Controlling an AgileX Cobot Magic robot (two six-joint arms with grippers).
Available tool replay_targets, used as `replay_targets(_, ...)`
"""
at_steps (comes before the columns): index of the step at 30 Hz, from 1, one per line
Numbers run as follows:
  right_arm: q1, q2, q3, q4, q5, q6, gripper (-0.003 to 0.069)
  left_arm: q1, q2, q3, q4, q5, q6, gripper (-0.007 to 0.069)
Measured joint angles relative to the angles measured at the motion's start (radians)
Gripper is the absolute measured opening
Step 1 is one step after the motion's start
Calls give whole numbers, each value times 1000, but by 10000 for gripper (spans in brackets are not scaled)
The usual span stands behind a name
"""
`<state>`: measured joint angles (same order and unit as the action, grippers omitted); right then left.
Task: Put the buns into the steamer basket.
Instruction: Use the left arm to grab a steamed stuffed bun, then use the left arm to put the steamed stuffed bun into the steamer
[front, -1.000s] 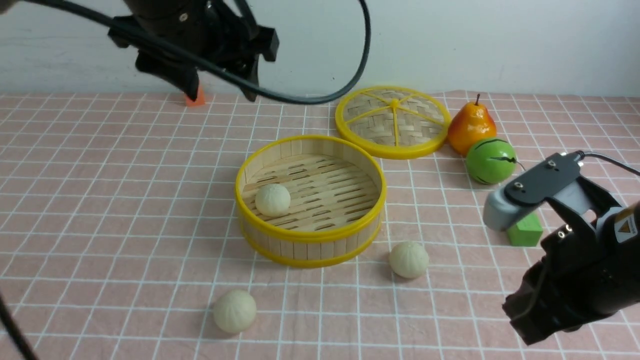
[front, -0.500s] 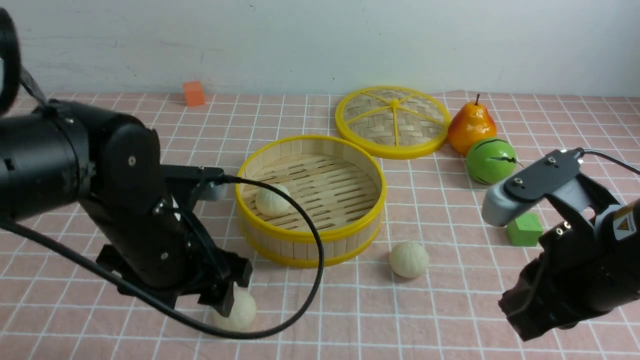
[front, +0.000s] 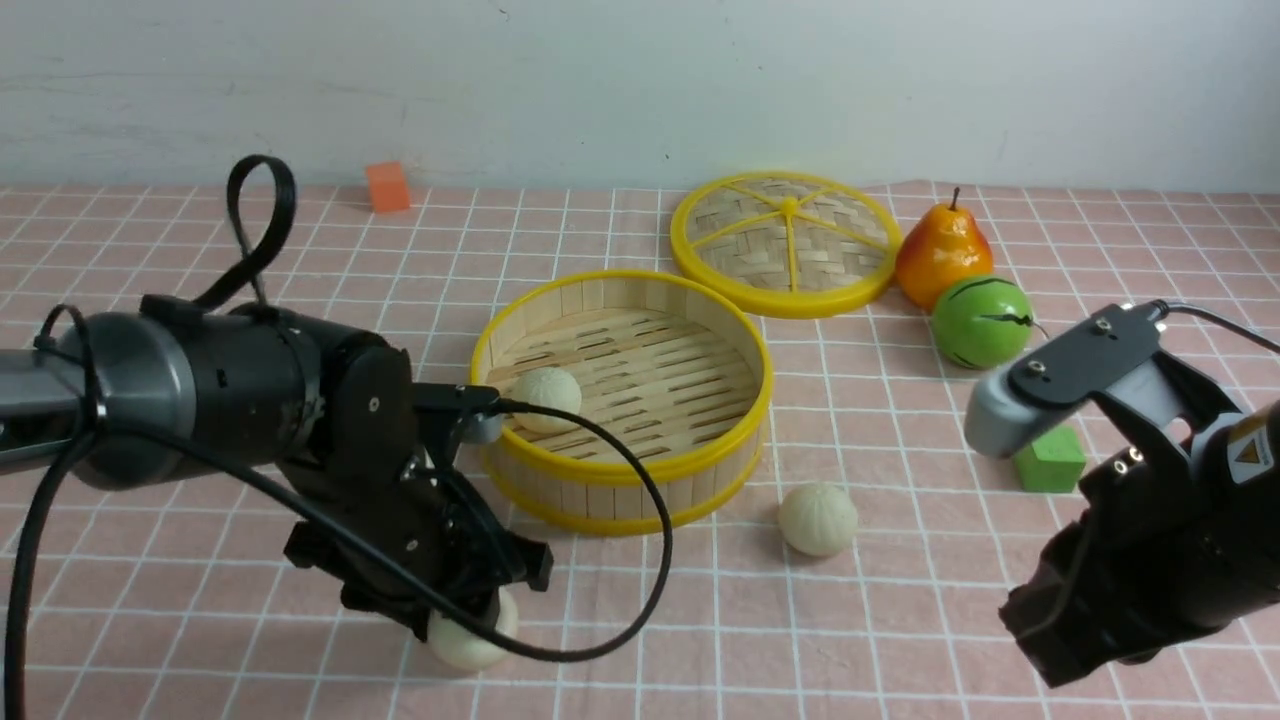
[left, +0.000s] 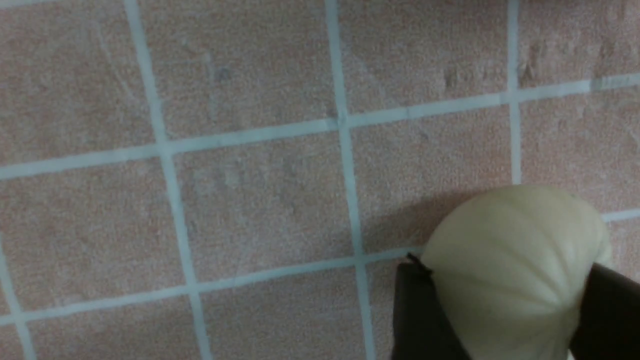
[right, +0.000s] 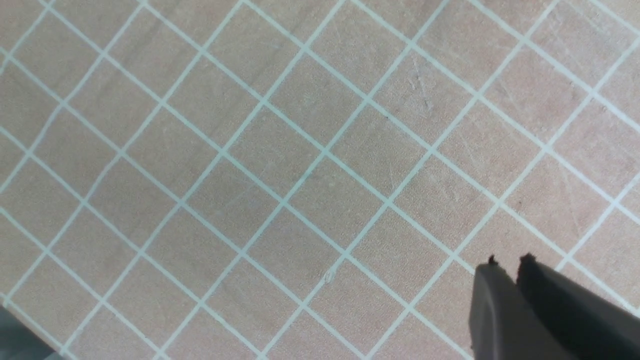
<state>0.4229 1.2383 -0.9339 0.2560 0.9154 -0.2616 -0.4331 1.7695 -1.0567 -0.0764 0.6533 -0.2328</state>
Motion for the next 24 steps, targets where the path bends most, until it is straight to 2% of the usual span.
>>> replay_targets(1, 0, 0, 0, 0, 0, 0, 64, 0, -2, -12, 0, 9, 0, 228)
replay_targets(3, 0, 0, 0, 0, 0, 0, 67, 0, -7, -49, 0, 46, 0, 113)
replay_targets(5, 0, 0, 0, 0, 0, -2, 69, 0, -24, -102, 4, 100, 13, 24)
replay_targets(6, 0, 0, 0, -1, -1, -4, 69, 0, -35, -140, 2, 126, 23, 3)
replay_targets(14, 0, 0, 0, 0, -18, -5, 75, 0, -43, -460, -83, 209, 116, -3)
replay_targets(19, 0, 0, 0, 0, -20, -5, 80, 0, 107, -610, -112, 208, 131, 1)
replay_targets(24, 0, 0, 0, 0, -20, -5, 85, 0, 280, -670, -112, 209, 131, 71)
